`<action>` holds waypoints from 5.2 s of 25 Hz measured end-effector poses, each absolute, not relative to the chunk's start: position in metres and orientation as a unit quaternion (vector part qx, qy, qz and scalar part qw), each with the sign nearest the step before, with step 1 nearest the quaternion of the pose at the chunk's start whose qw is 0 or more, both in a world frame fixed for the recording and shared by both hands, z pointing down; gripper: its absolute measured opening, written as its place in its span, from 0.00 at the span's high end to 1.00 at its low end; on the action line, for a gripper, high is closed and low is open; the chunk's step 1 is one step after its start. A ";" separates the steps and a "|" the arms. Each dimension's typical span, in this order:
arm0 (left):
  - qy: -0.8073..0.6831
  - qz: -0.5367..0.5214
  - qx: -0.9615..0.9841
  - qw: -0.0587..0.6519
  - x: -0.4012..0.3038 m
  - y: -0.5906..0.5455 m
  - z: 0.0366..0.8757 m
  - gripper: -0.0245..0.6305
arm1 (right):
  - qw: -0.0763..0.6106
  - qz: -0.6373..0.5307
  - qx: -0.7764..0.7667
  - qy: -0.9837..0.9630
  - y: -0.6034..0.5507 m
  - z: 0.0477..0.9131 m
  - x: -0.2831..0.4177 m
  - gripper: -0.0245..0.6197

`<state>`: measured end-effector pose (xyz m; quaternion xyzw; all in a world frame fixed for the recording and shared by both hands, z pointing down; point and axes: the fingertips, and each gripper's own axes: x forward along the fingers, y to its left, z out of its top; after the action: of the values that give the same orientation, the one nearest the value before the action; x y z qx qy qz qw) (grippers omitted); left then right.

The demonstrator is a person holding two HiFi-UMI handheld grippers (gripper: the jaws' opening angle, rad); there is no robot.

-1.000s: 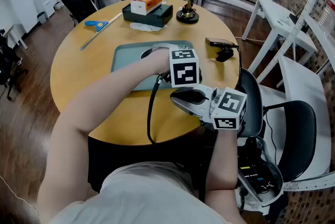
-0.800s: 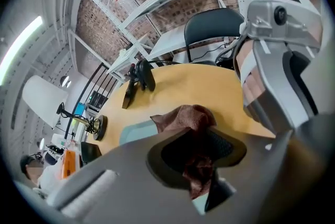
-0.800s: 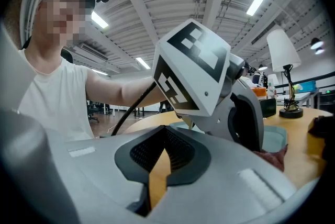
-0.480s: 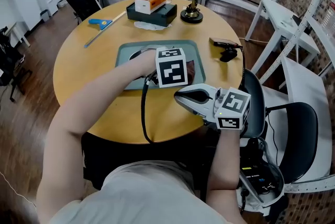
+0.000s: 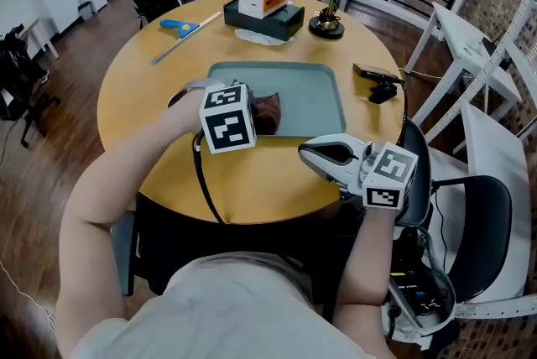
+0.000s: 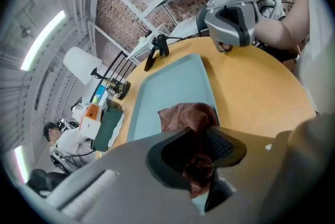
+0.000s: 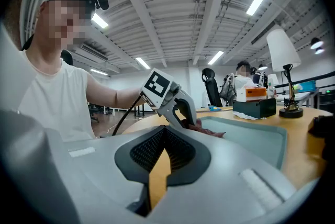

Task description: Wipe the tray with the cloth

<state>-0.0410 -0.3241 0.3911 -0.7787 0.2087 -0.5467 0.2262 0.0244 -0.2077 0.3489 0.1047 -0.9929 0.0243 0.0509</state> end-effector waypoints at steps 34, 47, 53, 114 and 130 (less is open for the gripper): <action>0.255 -0.566 -0.734 0.275 -0.035 -0.385 0.392 0.82 | 0.051 0.024 0.105 -0.993 -0.206 0.349 0.023 0.96; 0.214 -0.549 -0.754 0.291 0.068 -0.399 0.393 0.82 | 0.053 0.024 0.106 -0.993 -0.206 0.349 0.022 0.96; 0.215 -0.531 -0.767 0.288 0.098 -0.402 0.394 0.82 | 0.056 0.023 0.102 -0.993 -0.206 0.350 0.022 0.96; 0.347 -0.595 -0.636 0.348 -0.088 -0.490 0.395 0.82 | 0.053 0.022 0.105 -0.993 -0.207 0.350 0.023 0.96; 0.277 -0.570 -0.683 0.363 0.048 -0.482 0.395 0.82 | 0.054 0.022 0.102 -0.993 -0.206 0.349 0.020 0.96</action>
<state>0.0481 -0.4818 0.3947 -0.6831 0.2775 -0.5697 0.3631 0.0202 -0.2060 0.3494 0.1023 -0.9930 0.0217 0.0541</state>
